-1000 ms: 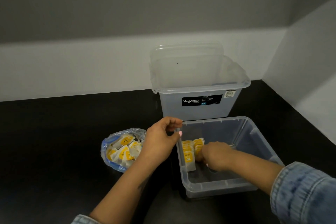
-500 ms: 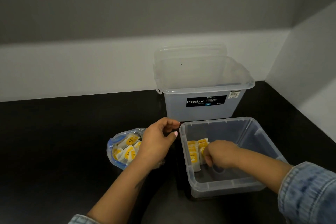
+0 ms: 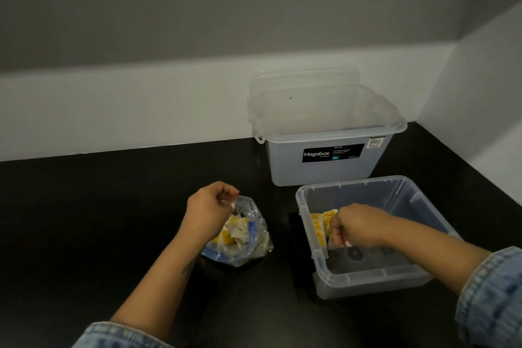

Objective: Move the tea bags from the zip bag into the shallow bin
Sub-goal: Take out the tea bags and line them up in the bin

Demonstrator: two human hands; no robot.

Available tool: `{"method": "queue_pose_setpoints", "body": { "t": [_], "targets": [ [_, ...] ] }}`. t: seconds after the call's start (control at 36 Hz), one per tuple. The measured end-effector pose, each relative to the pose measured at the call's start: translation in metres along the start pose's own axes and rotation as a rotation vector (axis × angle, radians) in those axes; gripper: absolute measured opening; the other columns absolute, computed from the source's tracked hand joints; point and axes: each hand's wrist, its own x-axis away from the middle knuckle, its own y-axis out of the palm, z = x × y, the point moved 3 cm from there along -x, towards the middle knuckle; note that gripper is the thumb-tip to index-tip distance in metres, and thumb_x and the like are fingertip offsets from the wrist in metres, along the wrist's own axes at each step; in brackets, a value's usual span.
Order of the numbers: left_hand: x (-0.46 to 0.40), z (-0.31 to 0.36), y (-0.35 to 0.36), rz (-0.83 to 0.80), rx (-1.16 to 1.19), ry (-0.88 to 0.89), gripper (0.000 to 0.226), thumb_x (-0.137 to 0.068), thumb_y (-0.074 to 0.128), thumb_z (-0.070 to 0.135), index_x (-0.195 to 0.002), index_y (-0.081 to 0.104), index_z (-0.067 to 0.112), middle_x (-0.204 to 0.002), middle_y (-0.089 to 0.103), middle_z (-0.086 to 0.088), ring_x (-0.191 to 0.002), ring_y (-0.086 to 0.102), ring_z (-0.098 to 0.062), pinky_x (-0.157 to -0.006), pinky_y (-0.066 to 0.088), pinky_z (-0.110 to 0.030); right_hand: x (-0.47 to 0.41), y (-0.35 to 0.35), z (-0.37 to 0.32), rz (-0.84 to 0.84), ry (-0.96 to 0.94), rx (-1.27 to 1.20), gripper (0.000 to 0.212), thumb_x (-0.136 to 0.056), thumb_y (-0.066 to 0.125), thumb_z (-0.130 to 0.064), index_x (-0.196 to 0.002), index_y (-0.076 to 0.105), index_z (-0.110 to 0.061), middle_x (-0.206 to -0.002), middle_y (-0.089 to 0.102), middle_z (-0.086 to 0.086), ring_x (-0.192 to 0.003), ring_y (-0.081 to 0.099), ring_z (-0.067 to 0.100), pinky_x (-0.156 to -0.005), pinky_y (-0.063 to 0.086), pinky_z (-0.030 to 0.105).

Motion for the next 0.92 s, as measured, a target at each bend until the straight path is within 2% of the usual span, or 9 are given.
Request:
{"method": "queue_pose_setpoints", "body": {
  "t": [0.14, 0.19, 0.25, 0.36, 0.44, 0.56, 0.64, 0.75, 0.92],
  "targets": [
    [-0.007, -0.018, 0.004, -0.140, -0.227, -0.104, 0.029, -0.084, 0.062, 0.004, -0.088, 0.058, 0.032, -0.099, 0.060, 0.008, -0.089, 0.057, -0.003, -0.072, 0.046, -0.018, 0.002, -0.008, -0.003, 0.046, 0.033, -0.015, 0.031, -0.087, 0.055, -0.006, -0.070, 0.058, -0.032, -0.078, 0.057, -0.014, -0.080, 0.056, 0.006, -0.080, 0.048, 0.027],
    [-0.009, -0.021, 0.006, -0.238, -0.357, -0.153, 0.032, -0.085, 0.061, 0.004, -0.098, 0.059, 0.033, -0.107, 0.057, 0.008, -0.094, 0.057, -0.006, -0.076, 0.049, -0.022, 0.003, -0.012, -0.006, 0.082, 0.044, -0.060, 0.033, -0.087, 0.055, -0.004, -0.071, 0.058, -0.032, -0.077, 0.059, -0.013, -0.073, 0.054, 0.003, -0.080, 0.049, 0.028],
    [-0.011, -0.021, 0.009, -0.333, -0.512, -0.170, 0.045, -0.084, 0.061, 0.003, -0.113, 0.057, 0.036, -0.120, 0.053, 0.005, -0.103, 0.056, -0.010, -0.087, 0.052, -0.028, 0.005, -0.017, -0.007, 0.126, 0.051, -0.092, 0.030, -0.087, 0.057, -0.006, -0.073, 0.059, -0.032, -0.074, 0.059, -0.013, -0.071, 0.053, 0.002, -0.080, 0.050, 0.028],
    [-0.012, -0.017, 0.012, -0.432, -0.672, -0.115, 0.056, -0.084, 0.064, 0.005, -0.130, 0.049, 0.035, -0.136, 0.044, 0.004, -0.119, 0.050, -0.016, -0.098, 0.048, -0.036, 0.007, -0.021, -0.011, 0.187, 0.043, -0.176, 0.017, -0.085, 0.066, -0.013, -0.082, 0.064, -0.030, -0.077, 0.060, -0.015, -0.077, 0.057, 0.002, -0.082, 0.052, 0.028],
    [-0.012, -0.016, 0.013, -0.429, -0.669, -0.089, 0.042, -0.087, 0.063, 0.013, -0.124, 0.054, 0.032, -0.134, 0.046, 0.002, -0.115, 0.053, -0.015, -0.097, 0.049, -0.035, 0.008, -0.022, -0.015, 0.232, 0.027, -0.215, 0.011, -0.084, 0.070, -0.019, -0.084, 0.065, -0.029, -0.079, 0.063, -0.015, -0.079, 0.060, 0.000, -0.081, 0.052, 0.026],
    [-0.011, -0.016, 0.011, -0.320, -0.597, -0.017, 0.014, -0.090, 0.059, 0.020, -0.099, 0.060, 0.031, -0.116, 0.055, 0.004, -0.097, 0.058, -0.011, -0.087, 0.052, -0.029, 0.008, -0.021, -0.020, 0.279, 0.026, -0.229, 0.009, -0.085, 0.069, -0.027, -0.082, 0.062, -0.032, -0.083, 0.066, -0.011, -0.081, 0.062, 0.004, -0.080, 0.054, 0.028],
    [-0.009, -0.016, 0.008, -0.307, -0.538, 0.003, 0.011, -0.090, 0.058, 0.021, -0.097, 0.058, 0.030, -0.108, 0.057, 0.004, -0.096, 0.058, -0.012, -0.089, 0.051, -0.032, 0.009, -0.023, -0.026, 0.302, 0.024, -0.245, 0.008, -0.086, 0.068, -0.029, -0.082, 0.062, -0.032, -0.084, 0.066, -0.010, -0.080, 0.062, 0.005, -0.079, 0.054, 0.027],
    [-0.007, -0.013, -0.001, -0.207, -0.476, 0.085, 0.010, -0.091, 0.057, 0.026, -0.089, 0.053, 0.035, -0.094, 0.059, 0.008, -0.083, 0.058, -0.006, -0.080, 0.052, -0.028, 0.008, -0.027, -0.034, 0.345, 0.038, -0.261, 0.005, -0.087, 0.067, -0.028, -0.086, 0.066, -0.024, -0.083, 0.066, -0.007, -0.080, 0.063, 0.009, -0.077, 0.054, 0.027],
    [-0.003, 0.001, -0.010, -0.121, -0.367, 0.161, 0.010, -0.093, 0.055, 0.025, -0.094, 0.054, 0.036, -0.092, 0.059, 0.010, -0.081, 0.058, -0.006, -0.077, 0.052, -0.026, 0.005, -0.034, -0.046, 0.432, 0.043, -0.332, 0.006, -0.086, 0.067, -0.031, -0.082, 0.064, -0.028, -0.081, 0.065, -0.010, -0.079, 0.062, 0.006, -0.077, 0.053, 0.028]
  ]
}}
